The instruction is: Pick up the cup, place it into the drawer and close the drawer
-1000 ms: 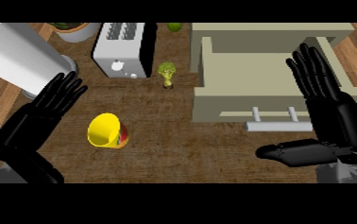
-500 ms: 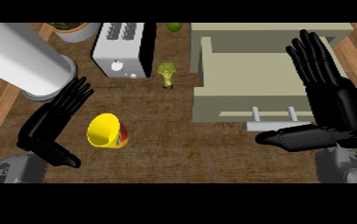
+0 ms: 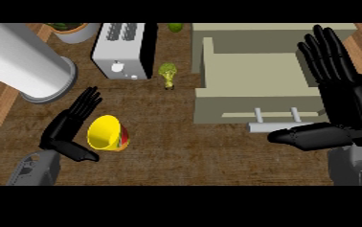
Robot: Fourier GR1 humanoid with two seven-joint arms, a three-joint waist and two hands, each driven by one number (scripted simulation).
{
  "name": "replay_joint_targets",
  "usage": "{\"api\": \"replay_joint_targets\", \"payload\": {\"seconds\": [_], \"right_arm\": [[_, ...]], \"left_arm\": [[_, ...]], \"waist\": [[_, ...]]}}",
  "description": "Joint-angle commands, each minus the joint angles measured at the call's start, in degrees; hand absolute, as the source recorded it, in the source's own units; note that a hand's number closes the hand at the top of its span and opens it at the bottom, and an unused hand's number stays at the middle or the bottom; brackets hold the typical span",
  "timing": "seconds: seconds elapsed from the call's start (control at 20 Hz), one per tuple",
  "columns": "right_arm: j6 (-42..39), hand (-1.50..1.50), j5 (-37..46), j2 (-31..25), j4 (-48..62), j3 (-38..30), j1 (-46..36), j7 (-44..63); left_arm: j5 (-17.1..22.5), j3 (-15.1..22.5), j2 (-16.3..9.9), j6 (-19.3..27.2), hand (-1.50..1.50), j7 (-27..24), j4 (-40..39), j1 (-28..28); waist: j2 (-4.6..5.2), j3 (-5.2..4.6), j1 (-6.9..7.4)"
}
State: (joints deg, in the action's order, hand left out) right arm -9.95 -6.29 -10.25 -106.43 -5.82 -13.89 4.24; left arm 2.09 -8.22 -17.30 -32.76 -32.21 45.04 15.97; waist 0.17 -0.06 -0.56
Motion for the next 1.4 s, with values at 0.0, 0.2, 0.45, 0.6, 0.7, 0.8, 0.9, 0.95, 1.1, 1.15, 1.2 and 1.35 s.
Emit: {"api": "replay_joint_targets", "payload": {"seconds": [0.0,0.2,0.45,0.6,0.7,0.8,0.9,0.95,1.1,1.15,1.2,1.35], "right_arm": [[0.2,-1.5,-0.3,-0.6,1.8,-1.0,-3.2,1.0],[0.2,-1.5,-0.5,-0.3,-3.2,0.2,-0.4,3.9],[0.7,-1.5,-1.2,-1.0,-1.2,-0.9,-4.4,5.4],[-0.1,-1.5,0.2,-0.6,4.2,-0.5,-5.1,1.0],[0.3,-1.5,0.6,1.0,-0.4,1.3,-0.9,1.5],[-0.5,-1.5,-1.5,-0.9,0.0,-0.7,-3.2,4.1],[-0.9,-1.5,-2.5,-1.5,-0.7,-1.3,-4.0,5.1],[0.4,-1.5,-0.1,0.4,0.1,0.4,-2.7,2.6],[1.0,-1.5,-0.3,-0.7,-0.8,-0.3,-5.3,5.3],[-0.3,-1.5,-0.3,-0.1,0.4,0.1,-2.5,2.0],[-0.2,-1.5,-0.3,0.0,0.5,0.0,-2.3,1.9],[0.6,-1.5,0.3,-0.2,-0.9,0.6,-3.3,4.0]], "left_arm": [[-6.0,0.5,-1.9,-0.6,-1.5,-12.1,-14.4,4.7],[-7.5,1.7,0.0,1.4,-1.5,-16.1,-19.1,6.0],[-9.4,2.6,-0.1,2.7,-1.5,-23.3,-24.4,6.4],[-9.3,2.3,-0.5,2.1,-1.5,-25.3,-27.5,8.2],[-9.0,1.8,1.1,4.2,-1.5,-25.3,-29.2,9.7],[-8.9,1.3,-0.1,3.5,-1.5,-26.3,-30.4,10.6],[-10.4,2.8,1.5,5.4,-1.5,-28.7,-30.4,9.5],[-9.8,2.0,0.3,4.2,-1.5,-29.0,-31.4,9.9],[-10.3,2.7,1.3,4.4,-1.5,-28.8,-31.9,11.1],[-10.6,3.0,1.2,3.7,-1.5,-29.2,-32.2,11.0],[-10.6,2.8,1.4,4.3,-1.5,-29.3,-32.9,11.0],[-11.1,3.7,3.5,5.2,-1.5,-30.1,-32.1,11.3]], "waist": [[0.11,-0.04,-0.16],[0.03,-0.03,-0.22],[0.18,-0.08,-0.24],[0.72,-0.21,-0.65],[0.49,-0.18,-1.14],[0.55,-0.21,-1.24],[0.5,-0.22,-1.25],[0.59,-0.22,-1.17],[0.53,-0.24,-1.28],[0.64,-0.23,-1.41],[0.75,-0.26,-1.63],[0.52,-0.23,-1.28]]}}
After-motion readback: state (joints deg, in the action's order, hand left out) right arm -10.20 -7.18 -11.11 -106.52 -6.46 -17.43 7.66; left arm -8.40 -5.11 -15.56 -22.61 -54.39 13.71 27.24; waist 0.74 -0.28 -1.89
